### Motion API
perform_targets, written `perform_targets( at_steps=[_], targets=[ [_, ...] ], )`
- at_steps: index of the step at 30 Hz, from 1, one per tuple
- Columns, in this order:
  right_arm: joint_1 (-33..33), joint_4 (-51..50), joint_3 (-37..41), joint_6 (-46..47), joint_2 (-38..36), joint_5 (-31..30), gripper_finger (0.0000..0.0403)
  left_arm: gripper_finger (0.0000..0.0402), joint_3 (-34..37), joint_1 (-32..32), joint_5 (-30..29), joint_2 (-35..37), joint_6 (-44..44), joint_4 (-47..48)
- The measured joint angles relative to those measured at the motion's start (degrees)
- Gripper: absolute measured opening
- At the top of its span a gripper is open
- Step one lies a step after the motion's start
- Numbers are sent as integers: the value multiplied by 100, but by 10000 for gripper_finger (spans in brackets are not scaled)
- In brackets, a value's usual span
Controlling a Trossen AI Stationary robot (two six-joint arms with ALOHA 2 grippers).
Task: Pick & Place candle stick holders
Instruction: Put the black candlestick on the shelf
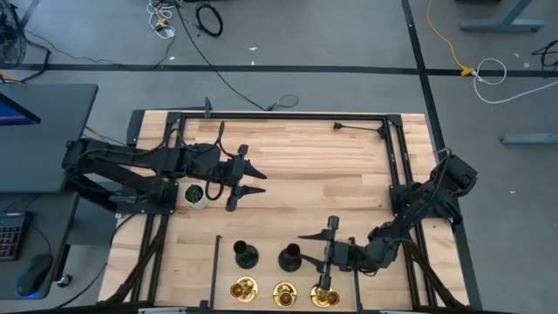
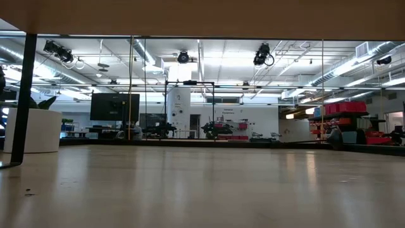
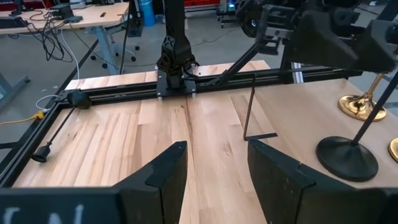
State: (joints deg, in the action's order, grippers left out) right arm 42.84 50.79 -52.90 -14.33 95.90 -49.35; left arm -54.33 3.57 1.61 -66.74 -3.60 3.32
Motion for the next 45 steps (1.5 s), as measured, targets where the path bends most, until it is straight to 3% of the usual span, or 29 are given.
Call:
perform_targets(
  at_steps=[7, 17, 22, 35, 39, 43, 45],
  targets=[
    [262, 6, 0, -427, -220, -1015, 201, 170, 0, 0, 0, 0, 0, -2],
    [418, -516, 0, -1234, -935, -3334, 201, 170, 0, 0, 2, 0, 2, -1],
    [416, -557, 183, -1727, -1522, -4048, 201, 170, 0, 0, 13, 0, 4, -3],
    [-93, -378, 2222, -1779, -3964, -4074, 201, 170, 0, 0, 17, 0, 0, -12],
    [-375, -149, 2527, -2300, -4328, -4073, 201, 170, 0, -2, 17, -1, -1, -41],
    [-626, -53, 2665, -2272, -4351, -4046, 201, 170, 0, -2, 17, -2, -4, -51],
    [-739, -153, 2794, -2000, -4354, -3686, 201, 170, 0, -2, 13, 0, -7, -57]
  ],
)
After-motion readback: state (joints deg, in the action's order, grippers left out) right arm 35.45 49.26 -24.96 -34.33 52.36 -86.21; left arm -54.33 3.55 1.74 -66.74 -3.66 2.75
